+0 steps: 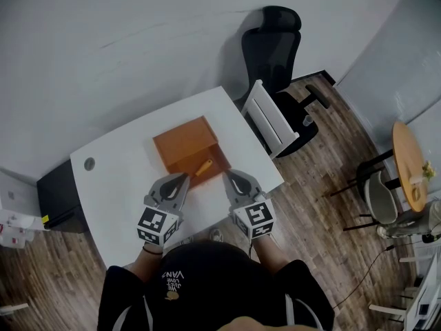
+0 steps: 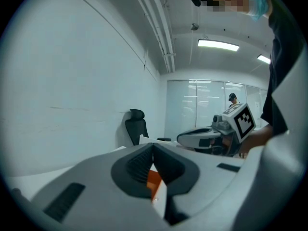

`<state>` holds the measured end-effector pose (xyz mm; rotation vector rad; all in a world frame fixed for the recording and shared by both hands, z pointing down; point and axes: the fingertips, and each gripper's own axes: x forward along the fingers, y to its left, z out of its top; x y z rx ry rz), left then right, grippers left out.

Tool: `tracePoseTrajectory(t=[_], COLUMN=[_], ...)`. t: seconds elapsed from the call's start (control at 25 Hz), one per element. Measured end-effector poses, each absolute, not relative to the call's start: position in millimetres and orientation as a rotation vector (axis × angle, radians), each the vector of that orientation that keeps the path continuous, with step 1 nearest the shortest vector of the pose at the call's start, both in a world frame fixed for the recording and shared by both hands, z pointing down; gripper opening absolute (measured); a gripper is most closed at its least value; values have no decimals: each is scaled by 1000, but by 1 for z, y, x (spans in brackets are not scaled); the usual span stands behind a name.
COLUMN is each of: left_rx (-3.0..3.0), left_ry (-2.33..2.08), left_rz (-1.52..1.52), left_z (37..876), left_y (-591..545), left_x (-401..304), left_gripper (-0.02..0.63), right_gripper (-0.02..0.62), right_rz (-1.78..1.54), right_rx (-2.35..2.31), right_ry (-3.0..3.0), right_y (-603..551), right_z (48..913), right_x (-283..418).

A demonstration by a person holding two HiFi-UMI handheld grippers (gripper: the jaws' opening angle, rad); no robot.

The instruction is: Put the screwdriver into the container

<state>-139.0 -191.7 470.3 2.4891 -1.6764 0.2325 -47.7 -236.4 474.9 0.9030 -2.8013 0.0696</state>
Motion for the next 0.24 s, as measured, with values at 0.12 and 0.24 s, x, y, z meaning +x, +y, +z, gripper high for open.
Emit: tracePoseTrajectory(t=[0.12, 0.24], left_rx=[2489, 2490], left_ry=[-1674, -1675], left_rz=[237, 242], left_z=[471, 472], left_y=[-192, -193], left_x=[-139, -139], left_gripper=[17, 17], right_gripper=[12, 12], right_rz=[70, 73], right_rx=[897, 887], right_ry=[-2799, -2787], right_y=[-237, -237], right_z=[476, 478], right_x=[-49, -49])
